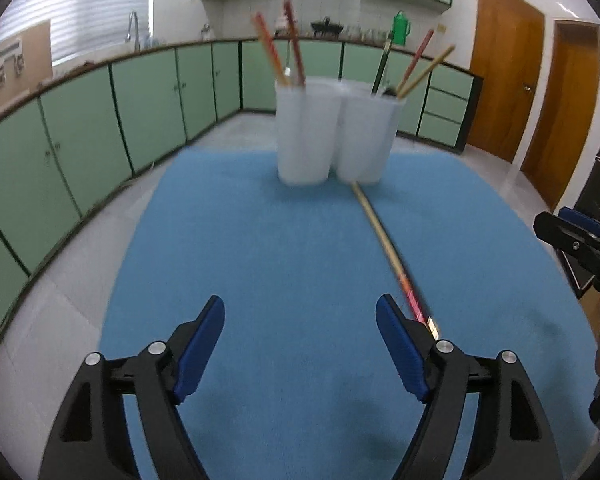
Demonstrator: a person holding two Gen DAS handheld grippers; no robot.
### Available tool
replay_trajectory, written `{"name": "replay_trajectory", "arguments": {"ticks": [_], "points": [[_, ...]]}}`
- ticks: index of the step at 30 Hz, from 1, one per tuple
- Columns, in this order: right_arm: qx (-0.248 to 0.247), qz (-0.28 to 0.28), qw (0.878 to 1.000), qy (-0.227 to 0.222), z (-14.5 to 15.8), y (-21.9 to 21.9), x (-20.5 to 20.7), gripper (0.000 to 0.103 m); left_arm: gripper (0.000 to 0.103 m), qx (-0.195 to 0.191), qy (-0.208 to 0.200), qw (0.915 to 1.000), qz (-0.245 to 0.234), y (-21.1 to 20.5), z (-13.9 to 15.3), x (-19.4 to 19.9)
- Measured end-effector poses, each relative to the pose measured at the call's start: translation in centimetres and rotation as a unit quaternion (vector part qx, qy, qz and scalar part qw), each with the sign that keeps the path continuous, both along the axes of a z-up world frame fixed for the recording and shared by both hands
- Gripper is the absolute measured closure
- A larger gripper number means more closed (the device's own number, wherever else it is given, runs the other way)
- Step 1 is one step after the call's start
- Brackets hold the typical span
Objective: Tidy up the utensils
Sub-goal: 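Withdraw both grippers back over the last two chopsticks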
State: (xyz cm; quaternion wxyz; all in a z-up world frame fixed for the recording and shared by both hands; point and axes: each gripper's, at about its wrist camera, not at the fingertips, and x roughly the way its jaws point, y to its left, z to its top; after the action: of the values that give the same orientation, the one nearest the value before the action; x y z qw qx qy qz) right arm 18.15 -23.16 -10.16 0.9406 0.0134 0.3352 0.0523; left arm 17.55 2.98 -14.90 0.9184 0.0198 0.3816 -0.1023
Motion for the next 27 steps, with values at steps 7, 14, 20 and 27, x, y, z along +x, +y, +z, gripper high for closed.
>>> {"name": "replay_trajectory", "arguments": {"ticks": [7, 14, 20, 27], "points": [[0.01, -0.01, 0.999, 0.036, -3.7, -0.3, -0.9, 0.009, 0.025, 0.006, 0.024, 0.9997, 0.005, -0.1, -2.3, -1.0], [0.007, 0.019, 0.998, 0.06, -5.3, 1.8, -2.3, 0.009, 0.023, 0.001, 0.037, 0.9992, 0.013, 0.2, -3.0, -1.5], [-0.009, 0.045, 0.996, 0.077, -6.3, 3.8, -2.8, 0.018, 0.022, -0.005, 0.033, 0.9989, 0.031, 1.5, -2.7, -1.8], [-0.011, 0.055, 0.993, 0.108, -7.2, 5.0, -2.7, 0.03, 0.021, -0.009, 0.033, 0.9986, 0.04, 2.1, -2.8, -1.5]]}}
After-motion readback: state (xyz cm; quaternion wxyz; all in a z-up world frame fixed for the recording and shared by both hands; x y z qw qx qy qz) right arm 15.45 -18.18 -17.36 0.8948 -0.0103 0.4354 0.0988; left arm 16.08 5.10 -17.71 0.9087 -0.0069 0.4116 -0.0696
